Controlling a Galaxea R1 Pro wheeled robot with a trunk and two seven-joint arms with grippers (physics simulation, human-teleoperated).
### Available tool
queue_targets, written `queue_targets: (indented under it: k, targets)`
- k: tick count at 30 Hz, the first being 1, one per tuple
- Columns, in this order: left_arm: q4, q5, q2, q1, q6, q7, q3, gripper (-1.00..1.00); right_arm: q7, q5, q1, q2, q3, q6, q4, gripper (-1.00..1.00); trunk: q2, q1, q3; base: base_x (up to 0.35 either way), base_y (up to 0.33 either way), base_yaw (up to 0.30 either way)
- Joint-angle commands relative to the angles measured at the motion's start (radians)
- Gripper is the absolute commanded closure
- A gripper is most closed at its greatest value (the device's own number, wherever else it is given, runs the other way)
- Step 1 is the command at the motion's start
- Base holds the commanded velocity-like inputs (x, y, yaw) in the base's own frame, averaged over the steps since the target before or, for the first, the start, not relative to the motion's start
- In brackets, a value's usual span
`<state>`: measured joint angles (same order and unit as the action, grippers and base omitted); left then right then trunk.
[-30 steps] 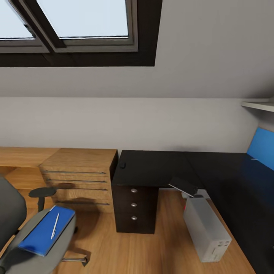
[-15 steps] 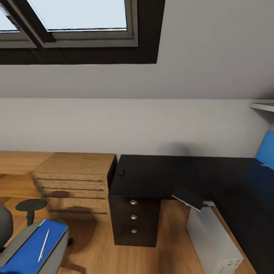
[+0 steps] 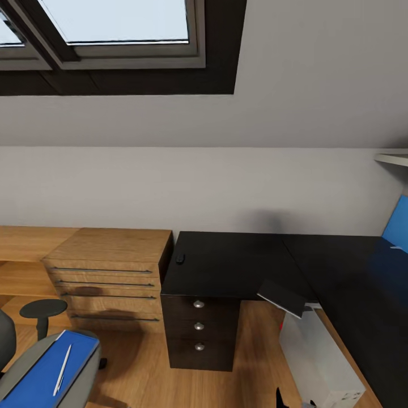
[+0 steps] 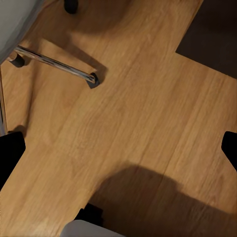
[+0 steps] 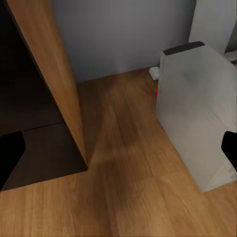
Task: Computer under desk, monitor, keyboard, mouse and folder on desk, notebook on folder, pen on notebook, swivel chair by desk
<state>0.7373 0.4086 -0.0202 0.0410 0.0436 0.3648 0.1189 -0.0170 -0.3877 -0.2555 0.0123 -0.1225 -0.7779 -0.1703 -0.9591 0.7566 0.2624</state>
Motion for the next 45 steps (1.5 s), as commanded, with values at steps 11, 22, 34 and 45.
queue_targets:
  k: [11,22,34,45]
  targets:
    - [0.002,0.006,0.002,0.0,0.001,0.009,0.003,-1.0,0.0,0.1,-0.001,-0.023,-0.02,-0.009,0.151,-1.0,-0.001,0.0,0.001,0.0,0.0,0.001]
    - [-0.021,0.002,0.002,0.0,0.0,0.009,0.003,-1.0,-0.002,0.138,-0.001,-0.032,-0.022,-0.012,0.155,-1.0,-0.001,0.0,0.002,0.0,0.0,0.163]
    - [-0.051,-0.106,-0.023,0.0,-0.179,0.011,-0.002,-1.0,-0.004,0.392,-0.002,-0.082,-0.055,0.001,0.134,-1.0,-0.001,0.0,0.004,0.0,0.0,0.099]
    - [0.761,-0.111,-0.058,0.001,0.467,0.023,0.03,-1.0,-0.074,0.413,-0.078,-0.158,-0.054,0.874,-0.709,-1.0,-0.001,0.0,0.004,0.0,0.0,0.003]
